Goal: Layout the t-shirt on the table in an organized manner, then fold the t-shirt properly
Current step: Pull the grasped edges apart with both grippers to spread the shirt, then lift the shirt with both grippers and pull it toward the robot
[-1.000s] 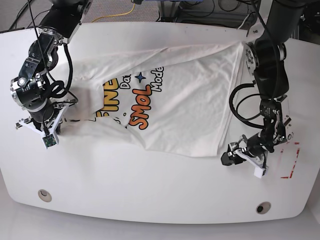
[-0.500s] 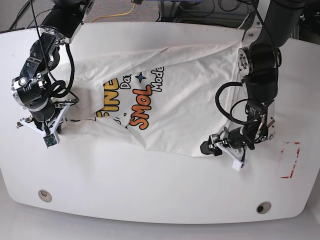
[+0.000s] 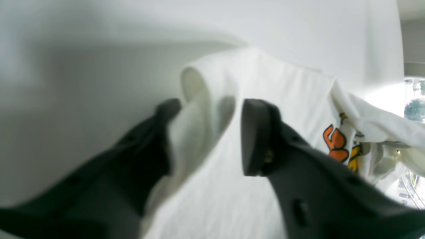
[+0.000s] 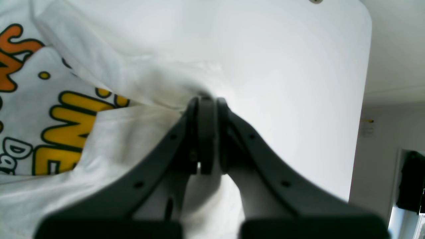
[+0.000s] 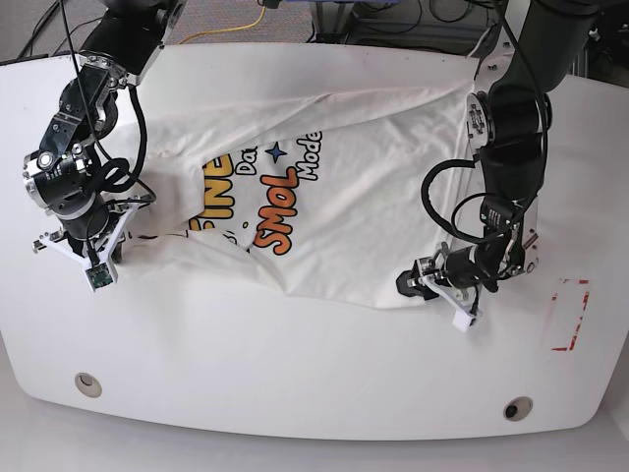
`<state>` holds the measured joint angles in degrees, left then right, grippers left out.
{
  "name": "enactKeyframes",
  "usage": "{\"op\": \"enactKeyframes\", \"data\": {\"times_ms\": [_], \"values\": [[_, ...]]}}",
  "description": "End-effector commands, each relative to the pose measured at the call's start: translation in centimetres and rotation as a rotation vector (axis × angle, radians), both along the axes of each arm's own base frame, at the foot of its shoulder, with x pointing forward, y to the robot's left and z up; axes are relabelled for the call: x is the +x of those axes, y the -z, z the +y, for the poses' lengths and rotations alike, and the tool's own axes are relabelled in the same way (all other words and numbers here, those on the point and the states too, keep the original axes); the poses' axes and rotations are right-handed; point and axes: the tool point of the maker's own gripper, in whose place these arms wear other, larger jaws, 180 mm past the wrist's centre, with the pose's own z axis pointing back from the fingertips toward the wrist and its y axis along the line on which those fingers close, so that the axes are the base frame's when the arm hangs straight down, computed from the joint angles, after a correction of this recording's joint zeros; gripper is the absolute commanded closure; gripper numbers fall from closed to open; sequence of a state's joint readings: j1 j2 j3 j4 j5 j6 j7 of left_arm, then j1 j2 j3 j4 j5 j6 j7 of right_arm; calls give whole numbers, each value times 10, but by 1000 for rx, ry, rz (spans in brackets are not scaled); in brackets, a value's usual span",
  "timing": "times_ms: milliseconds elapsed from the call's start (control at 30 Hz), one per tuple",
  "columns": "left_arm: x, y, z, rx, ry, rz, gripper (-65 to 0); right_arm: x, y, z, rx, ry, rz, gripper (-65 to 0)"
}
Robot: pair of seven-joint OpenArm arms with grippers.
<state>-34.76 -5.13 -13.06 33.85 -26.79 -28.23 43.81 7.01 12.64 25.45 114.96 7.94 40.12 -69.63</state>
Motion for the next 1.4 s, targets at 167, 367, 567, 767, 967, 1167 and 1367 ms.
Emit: {"op": "enactKeyframes", "data": {"times_ms": [167,367,567,767,967,1167,1367], "values": [[18,-22,3,-7,-14,-61,-81,7,-16,-1,-8,-6,-56,0],[19,-23,3,-8,-18,-67,-4,8,-17,-1,-8,-6,-59,0],[30,-43,6,8,-23,-134,-6,10,-20,-1,-8,-6,-66,0],[38,-86,2,50,8,-264,-6,22,-40,-1,-9,-8,-122,0],[42,-156,10,151,39,-451,-6,41,-76,-4,-20,-5,-219,0],[28,-212,15,246,51,-612,-6,56,-118,-11,-46,4,-319,0],[8,-276,17,355,57,-772,-6,66,-159,-20,-76,16,-411,0]]}}
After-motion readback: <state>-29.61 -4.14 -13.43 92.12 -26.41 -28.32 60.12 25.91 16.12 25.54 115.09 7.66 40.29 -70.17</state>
